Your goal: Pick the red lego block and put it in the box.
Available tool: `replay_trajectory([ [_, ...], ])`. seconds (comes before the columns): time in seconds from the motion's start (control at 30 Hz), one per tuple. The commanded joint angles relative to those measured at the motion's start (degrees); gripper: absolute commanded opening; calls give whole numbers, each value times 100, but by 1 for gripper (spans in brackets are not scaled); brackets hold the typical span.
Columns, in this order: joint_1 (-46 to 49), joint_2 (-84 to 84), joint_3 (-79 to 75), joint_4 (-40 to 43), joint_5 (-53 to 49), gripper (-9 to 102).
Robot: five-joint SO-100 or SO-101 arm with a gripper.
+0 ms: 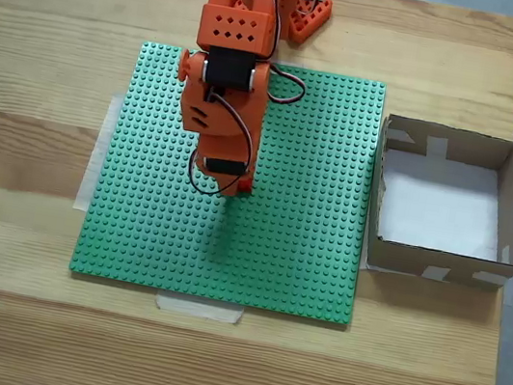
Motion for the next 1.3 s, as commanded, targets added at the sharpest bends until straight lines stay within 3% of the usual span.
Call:
replay_trajectory([
  [0.0,-105,229,-97,79,26,7],
  [0.43,-422,580,-1204,1292,369,5],
  [0.83,-1608,1292,-2101,2259,501,2],
  [1.27,-2514,1529,-2742,2329,475,3],
])
